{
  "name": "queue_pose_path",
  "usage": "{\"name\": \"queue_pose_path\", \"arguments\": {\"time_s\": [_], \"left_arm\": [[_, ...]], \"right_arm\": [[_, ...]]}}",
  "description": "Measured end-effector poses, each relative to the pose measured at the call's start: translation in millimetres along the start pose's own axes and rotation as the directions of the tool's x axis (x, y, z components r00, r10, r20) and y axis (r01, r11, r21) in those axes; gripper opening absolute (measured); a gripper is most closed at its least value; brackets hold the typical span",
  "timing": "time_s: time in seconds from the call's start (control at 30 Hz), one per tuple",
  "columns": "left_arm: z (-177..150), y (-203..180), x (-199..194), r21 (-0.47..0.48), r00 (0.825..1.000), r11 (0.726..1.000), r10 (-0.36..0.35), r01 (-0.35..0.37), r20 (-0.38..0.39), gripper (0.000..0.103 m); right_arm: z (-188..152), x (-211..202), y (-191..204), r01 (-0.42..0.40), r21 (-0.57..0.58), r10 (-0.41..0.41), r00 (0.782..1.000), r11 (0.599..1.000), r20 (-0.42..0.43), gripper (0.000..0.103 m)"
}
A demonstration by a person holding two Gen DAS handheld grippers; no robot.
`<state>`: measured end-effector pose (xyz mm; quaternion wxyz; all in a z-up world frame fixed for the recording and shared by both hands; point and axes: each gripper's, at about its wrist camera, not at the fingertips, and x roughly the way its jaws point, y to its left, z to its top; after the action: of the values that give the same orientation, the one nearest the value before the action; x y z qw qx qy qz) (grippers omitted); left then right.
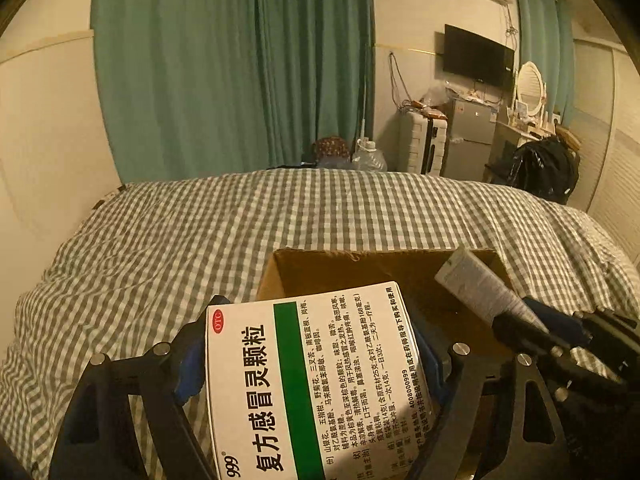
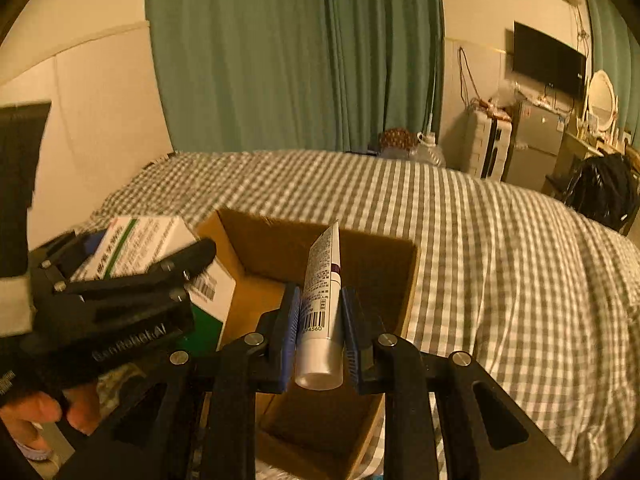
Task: Organize objects
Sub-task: 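Lower the medicine box into the cardboard box with the left gripper while the right drops the tube in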
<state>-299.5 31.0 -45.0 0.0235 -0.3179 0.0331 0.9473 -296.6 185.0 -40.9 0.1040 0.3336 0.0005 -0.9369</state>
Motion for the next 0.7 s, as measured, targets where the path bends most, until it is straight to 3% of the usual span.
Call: {"name": "queue_pose_path", "arguments": {"time_s": [0.2, 0.33, 0.43, 0.53, 0.7], "left_arm": [[-2.1, -4.9, -1.8, 0.03, 0.997, 0.997, -0.072, 0.072, -0.006, 0.086], [-3.8, -7.1, -19.8, 0.029, 0.999, 0.998, -0.047, 0.047, -0.007, 0.099], [-4.8, -3.4, -44.0, 0.011, 1.0, 1.0, -0.024, 0.024, 0.008, 0.1], [-4.4, 2.7, -73.0, -0.009, 0.999, 1.0, -0.004, 0.004, 0.033, 0.103], [-9.3, 5.3, -130.7, -0.04, 0.995, 0.998, 0.043, -0.04, 0.09, 0.103]], "right_arm": [[-7.4, -0.6, -13.4, -0.016, 0.037, 0.017, 1.0, 0.999, -0.013, 0.022], [-9.9, -31.0, -15.6, 0.016, 0.06, -0.018, 0.999, 0.998, 0.03, 0.052], [-10.7, -63.0, -17.0, 0.035, 0.067, -0.039, 0.998, 0.997, 0.058, 0.055], [-13.0, -100.9, -17.2, 0.038, 0.066, -0.044, 0.994, 0.997, 0.095, 0.07], [-23.1, -158.6, -5.7, 0.072, 0.03, -0.075, 0.989, 0.997, 0.126, 0.079]]}}
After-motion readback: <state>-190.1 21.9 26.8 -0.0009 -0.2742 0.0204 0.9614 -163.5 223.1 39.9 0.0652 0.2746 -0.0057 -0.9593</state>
